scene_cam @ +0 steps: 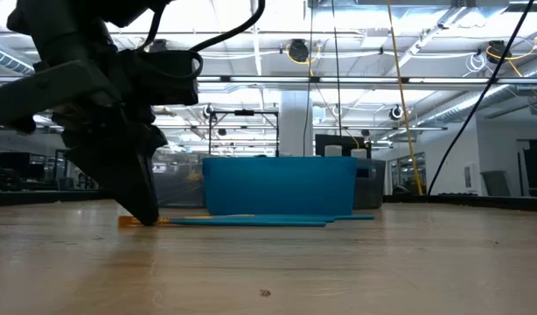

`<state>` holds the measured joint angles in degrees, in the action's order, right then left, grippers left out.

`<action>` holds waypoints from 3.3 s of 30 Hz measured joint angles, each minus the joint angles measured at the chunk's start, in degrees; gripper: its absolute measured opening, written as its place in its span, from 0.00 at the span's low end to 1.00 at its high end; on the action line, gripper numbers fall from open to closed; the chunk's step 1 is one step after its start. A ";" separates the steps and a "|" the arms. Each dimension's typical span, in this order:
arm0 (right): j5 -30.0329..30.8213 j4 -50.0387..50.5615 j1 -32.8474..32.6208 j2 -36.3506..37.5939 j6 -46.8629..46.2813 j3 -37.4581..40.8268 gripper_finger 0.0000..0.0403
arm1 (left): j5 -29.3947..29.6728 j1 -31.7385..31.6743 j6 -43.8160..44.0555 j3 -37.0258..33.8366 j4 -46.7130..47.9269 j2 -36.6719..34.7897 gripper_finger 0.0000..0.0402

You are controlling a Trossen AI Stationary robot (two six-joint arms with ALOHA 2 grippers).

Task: Pick & Place Paint Supplies
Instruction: Put the blue paint brush into the blue bin

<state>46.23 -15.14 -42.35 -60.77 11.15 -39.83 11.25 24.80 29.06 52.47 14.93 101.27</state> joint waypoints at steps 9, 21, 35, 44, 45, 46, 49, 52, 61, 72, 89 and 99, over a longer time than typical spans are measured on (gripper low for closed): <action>0.01 0.00 0.00 0.00 0.01 0.00 0.42 | 2.08 0.75 -0.72 1.39 0.19 0.02 0.01; -0.01 0.00 0.00 -0.01 0.00 0.00 0.42 | 1.29 0.74 0.24 1.44 0.25 -0.08 0.17; 0.01 0.00 0.00 -0.02 -0.01 0.00 0.42 | 2.50 3.10 3.28 -1.46 -1.43 -0.19 0.25; 0.01 0.00 0.00 -0.02 -0.01 0.00 0.42 | 2.97 3.18 4.35 -5.23 -6.31 -0.51 0.25; 0.01 0.00 0.00 -0.02 -0.01 0.00 0.42 | 3.37 3.18 4.37 -5.38 -6.31 -0.50 0.25; -0.01 0.00 0.00 -0.01 0.01 0.00 0.42 | 3.85 3.20 4.33 -5.58 -6.31 -0.48 0.25; 0.01 0.00 0.00 -0.02 -0.01 0.00 0.42 | 4.42 3.21 4.22 -6.09 -6.23 -0.41 0.25; -0.01 0.00 0.00 -0.02 0.00 0.00 0.42 | 4.70 3.21 3.66 -6.41 -6.05 -0.39 0.25; 0.00 0.00 0.00 -0.02 0.00 0.01 0.42 | 5.19 3.15 3.63 -6.47 -5.40 -0.26 0.10; 0.00 0.00 0.00 -0.02 0.01 0.00 0.42 | 3.89 3.03 4.13 -6.52 -5.32 -0.24 0.02; 0.01 0.00 0.00 -0.01 0.00 0.00 0.42 | 3.73 3.40 1.46 -1.61 -3.93 0.15 0.01; 0.01 0.00 0.00 0.00 0.01 0.00 0.42 | 5.14 3.40 3.09 1.35 -1.74 0.11 0.00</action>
<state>46.24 -15.14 -42.35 -60.77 11.16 -39.83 16.38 28.21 32.15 53.82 13.19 101.38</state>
